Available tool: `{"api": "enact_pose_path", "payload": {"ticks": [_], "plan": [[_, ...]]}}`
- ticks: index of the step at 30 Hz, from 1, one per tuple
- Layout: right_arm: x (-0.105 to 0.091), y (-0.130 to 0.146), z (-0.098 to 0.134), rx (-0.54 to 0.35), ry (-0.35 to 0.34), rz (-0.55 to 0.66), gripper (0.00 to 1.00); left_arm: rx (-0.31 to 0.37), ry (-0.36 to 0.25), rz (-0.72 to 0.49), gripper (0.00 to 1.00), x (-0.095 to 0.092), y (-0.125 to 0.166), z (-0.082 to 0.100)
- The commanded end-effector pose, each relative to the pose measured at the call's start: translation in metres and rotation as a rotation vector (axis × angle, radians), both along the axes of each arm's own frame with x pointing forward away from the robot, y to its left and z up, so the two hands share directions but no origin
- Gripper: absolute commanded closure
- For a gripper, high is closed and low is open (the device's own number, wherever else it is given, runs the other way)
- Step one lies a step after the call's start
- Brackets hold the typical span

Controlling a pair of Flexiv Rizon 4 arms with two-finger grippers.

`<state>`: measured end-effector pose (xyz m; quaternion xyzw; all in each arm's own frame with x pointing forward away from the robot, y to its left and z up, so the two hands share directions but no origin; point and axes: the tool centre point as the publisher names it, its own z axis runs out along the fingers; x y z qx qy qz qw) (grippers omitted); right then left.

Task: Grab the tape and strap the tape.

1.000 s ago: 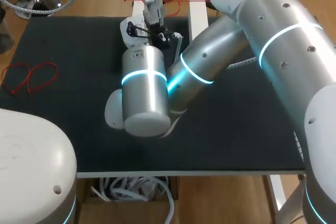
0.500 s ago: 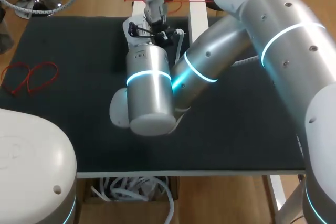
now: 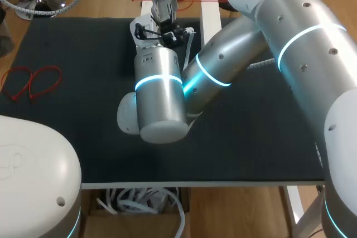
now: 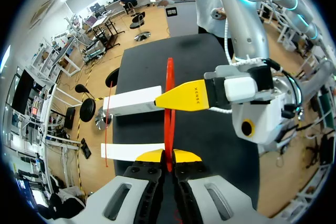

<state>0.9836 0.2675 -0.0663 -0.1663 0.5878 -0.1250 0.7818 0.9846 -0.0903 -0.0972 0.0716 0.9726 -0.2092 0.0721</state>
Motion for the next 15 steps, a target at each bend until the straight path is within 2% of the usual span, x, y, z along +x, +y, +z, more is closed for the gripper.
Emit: {"api": "enact_pose_path", "payload": {"ticks": [1,7,15], "plan": [[0.0,0.0,0.005,-0.042,-0.021,0.002,1.0,0.004,0.003,0.0,1.0,0.001,-0.001,0.001],[0.002,-0.003,0.015,-0.109,-0.063,0.005,1.0,0.004,0.003,0.0,1.0,0.001,-0.001,0.001],[0.003,-0.009,0.014,-0.153,-0.053,0.002,1.0,0.004,0.003,0.0,1.0,0.001,-0.001,0.001]]}}
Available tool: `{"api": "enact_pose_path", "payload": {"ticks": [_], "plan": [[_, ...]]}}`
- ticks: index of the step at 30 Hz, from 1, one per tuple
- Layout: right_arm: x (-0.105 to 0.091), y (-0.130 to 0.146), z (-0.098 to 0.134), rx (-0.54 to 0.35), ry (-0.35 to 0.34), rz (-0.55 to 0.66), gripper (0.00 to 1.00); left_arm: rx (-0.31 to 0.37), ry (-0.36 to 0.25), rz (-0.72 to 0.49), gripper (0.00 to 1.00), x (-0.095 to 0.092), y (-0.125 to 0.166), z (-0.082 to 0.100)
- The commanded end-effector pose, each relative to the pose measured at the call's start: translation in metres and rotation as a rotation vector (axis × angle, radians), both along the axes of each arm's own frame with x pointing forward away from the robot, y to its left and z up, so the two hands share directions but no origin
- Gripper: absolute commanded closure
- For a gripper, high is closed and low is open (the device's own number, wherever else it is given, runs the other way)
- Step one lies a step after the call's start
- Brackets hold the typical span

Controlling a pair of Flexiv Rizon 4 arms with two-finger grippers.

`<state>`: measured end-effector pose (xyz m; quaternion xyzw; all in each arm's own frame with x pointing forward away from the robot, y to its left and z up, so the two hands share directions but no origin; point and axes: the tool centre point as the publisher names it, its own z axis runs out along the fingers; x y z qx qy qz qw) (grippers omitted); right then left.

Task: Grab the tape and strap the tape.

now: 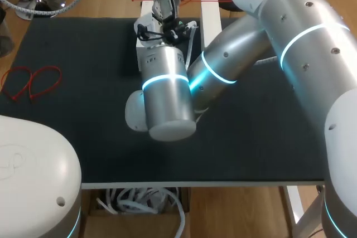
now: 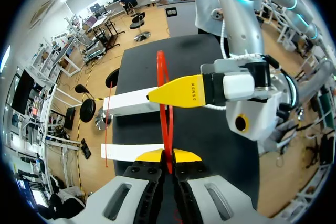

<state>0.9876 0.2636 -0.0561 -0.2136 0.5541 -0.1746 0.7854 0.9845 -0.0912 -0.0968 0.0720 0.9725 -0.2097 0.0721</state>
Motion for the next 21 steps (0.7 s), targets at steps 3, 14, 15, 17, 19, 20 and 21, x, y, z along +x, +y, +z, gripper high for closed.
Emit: {"api": "enact_pose_path", "payload": {"ticks": [3,14,15,17,19,20,21], "plan": [[-0.001,-0.003,0.003,-0.03,0.011,0.017,1.0,0.005,0.003,0.001,1.0,0.001,0.0,0.001],[-0.003,0.005,-0.002,-0.086,0.003,0.035,1.0,0.005,0.003,0.001,1.0,0.001,0.0,0.001],[-0.002,0.007,-0.002,-0.103,0.0,0.038,1.0,0.005,0.003,0.001,1.0,0.001,0.0,0.001],[-0.003,0.008,-0.005,-0.105,0.002,0.039,1.0,0.005,0.003,0.001,1.0,0.001,0.0,0.001],[-0.002,0.01,-0.008,-0.119,0.004,0.04,1.0,0.005,0.003,0.001,1.0,0.001,0.0,0.001],[-0.002,0.011,-0.01,-0.124,0.013,0.038,1.0,0.005,0.003,0.001,1.0,0.001,0.0,0.001],[-0.002,0.011,-0.012,-0.141,0.009,0.038,1.0,0.005,0.003,0.001,1.0,0.001,0.0,0.001]]}}
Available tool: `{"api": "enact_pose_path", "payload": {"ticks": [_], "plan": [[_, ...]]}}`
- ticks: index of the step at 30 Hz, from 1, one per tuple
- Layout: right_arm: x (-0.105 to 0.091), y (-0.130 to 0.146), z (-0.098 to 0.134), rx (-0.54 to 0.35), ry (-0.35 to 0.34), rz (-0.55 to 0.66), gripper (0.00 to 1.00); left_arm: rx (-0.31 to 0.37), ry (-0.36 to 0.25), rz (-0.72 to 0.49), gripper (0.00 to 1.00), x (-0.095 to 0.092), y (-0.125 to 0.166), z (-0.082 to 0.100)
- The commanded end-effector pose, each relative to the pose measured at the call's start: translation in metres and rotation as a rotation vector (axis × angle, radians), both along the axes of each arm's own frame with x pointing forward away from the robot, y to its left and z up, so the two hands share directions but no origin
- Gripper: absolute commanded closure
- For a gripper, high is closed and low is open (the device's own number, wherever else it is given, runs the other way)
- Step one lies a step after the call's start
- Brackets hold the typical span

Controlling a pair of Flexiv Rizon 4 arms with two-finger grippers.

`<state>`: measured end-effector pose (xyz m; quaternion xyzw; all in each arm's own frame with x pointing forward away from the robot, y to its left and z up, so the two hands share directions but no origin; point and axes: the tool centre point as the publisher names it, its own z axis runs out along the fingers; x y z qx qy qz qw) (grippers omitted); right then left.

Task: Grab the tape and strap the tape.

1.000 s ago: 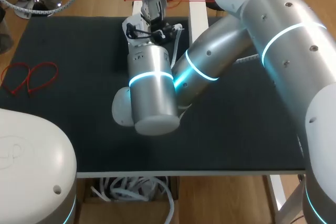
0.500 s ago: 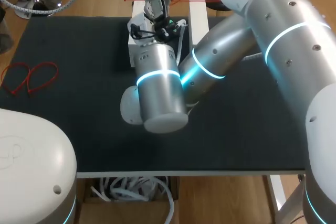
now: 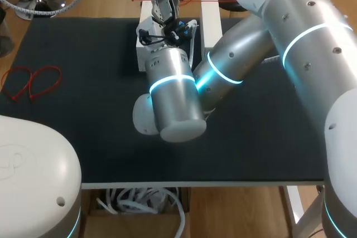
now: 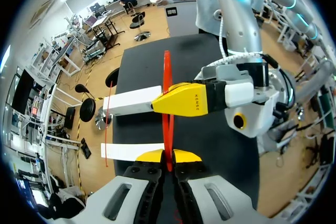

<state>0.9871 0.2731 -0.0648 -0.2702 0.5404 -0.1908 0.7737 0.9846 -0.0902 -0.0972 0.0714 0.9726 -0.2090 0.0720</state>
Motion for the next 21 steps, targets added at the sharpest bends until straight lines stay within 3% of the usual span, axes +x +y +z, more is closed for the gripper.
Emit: {"api": "enact_pose_path", "payload": {"ticks": [1,21], "plan": [[-0.001,0.001,-0.006,-0.029,0.007,-0.002,1.0,0.003,0.003,-0.001,1.0,0.001,-0.001,0.001],[-0.001,0.002,-0.017,-0.097,0.023,-0.01,1.0,0.003,0.003,-0.001,1.0,0.001,-0.001,0.001]]}}
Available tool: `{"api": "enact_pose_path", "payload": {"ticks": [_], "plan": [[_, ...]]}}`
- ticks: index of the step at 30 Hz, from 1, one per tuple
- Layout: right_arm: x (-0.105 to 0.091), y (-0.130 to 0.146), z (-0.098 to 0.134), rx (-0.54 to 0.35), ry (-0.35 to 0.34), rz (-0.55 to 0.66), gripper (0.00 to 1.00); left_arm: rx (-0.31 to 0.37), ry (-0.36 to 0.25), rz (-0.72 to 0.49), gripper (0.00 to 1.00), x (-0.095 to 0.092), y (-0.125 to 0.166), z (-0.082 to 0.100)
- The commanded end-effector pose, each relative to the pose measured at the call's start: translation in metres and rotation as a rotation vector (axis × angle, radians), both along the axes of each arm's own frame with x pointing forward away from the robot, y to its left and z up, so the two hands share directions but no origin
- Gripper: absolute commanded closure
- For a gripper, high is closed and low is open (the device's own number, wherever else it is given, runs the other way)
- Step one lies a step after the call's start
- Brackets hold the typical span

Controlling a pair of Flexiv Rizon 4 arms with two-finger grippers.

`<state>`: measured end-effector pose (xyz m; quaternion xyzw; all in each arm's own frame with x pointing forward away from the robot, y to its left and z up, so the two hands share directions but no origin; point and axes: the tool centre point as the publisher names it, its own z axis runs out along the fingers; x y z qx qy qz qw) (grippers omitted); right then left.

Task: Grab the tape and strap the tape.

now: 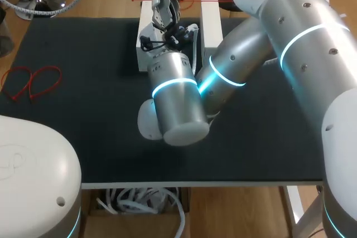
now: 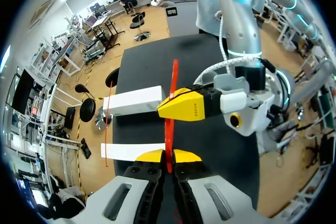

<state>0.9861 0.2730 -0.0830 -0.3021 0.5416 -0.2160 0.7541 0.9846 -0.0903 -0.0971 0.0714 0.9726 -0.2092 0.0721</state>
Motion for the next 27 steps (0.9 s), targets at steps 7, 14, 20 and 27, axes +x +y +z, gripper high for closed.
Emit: {"api": "enact_pose_path", "payload": {"ticks": [7,14,20,27], "plan": [[0.0,0.003,-0.004,-0.077,0.003,0.018,1.0,0.004,0.003,-0.001,1.0,0.001,-0.001,0.001],[0.0,-0.001,-0.004,-0.104,0.009,0.025,1.0,0.004,0.003,-0.001,1.0,0.001,-0.001,0.001],[-0.005,0.004,0.0,-0.081,0.023,0.051,1.0,0.004,0.003,-0.001,1.0,0.001,-0.001,0.001],[-0.008,0.014,-0.002,-0.085,0.037,0.077,1.0,0.004,0.003,-0.001,1.0,0.001,-0.001,0.001]]}}
